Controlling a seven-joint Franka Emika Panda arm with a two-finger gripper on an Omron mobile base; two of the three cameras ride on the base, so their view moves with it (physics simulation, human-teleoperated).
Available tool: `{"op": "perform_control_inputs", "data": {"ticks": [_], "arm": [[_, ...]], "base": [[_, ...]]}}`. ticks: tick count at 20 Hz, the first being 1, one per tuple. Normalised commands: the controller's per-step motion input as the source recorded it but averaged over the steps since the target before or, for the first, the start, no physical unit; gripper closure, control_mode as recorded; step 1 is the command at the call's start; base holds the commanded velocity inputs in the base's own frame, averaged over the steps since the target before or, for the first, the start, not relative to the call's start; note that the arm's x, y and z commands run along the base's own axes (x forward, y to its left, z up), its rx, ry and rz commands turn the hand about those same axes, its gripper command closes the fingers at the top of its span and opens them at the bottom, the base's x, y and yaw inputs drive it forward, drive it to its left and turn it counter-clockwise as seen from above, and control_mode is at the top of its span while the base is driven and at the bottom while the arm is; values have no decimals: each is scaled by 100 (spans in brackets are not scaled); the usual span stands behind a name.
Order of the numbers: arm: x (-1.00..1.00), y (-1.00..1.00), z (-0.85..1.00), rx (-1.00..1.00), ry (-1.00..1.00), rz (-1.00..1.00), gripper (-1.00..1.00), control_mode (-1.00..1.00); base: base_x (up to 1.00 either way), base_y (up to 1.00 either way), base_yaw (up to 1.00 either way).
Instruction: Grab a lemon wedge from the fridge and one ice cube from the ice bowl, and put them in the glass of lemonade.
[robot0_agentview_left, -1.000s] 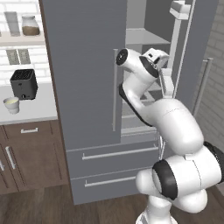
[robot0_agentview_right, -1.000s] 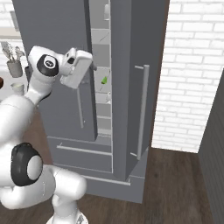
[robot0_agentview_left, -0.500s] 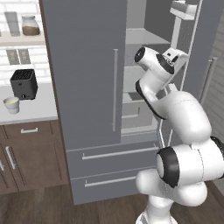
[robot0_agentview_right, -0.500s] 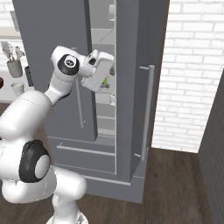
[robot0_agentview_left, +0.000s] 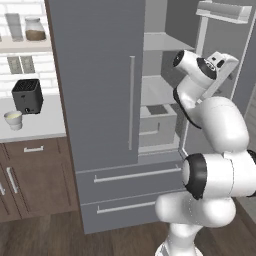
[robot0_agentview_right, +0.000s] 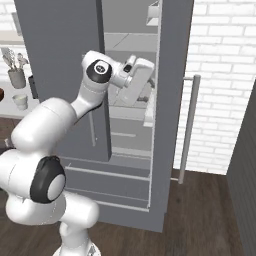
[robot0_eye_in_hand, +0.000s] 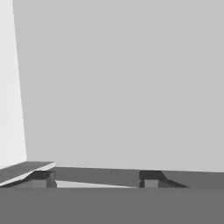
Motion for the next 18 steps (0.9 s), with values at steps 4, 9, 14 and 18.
{"op": "perform_control_inputs", "data": {"ticks": [4, 9, 14, 18], "arm": [[-4, -12, 0, 0, 5, -1, -100, -100], [-27, 65, 0, 0, 0, 6, -100, -100], [-47, 83, -24, 28, -33, 21, -100, -100], [-34, 31, -94, 67, -36, 19, -100, -100]], "base": [[0, 0, 0], [0, 0, 0], [0, 0, 0], [0, 0, 0]]}}
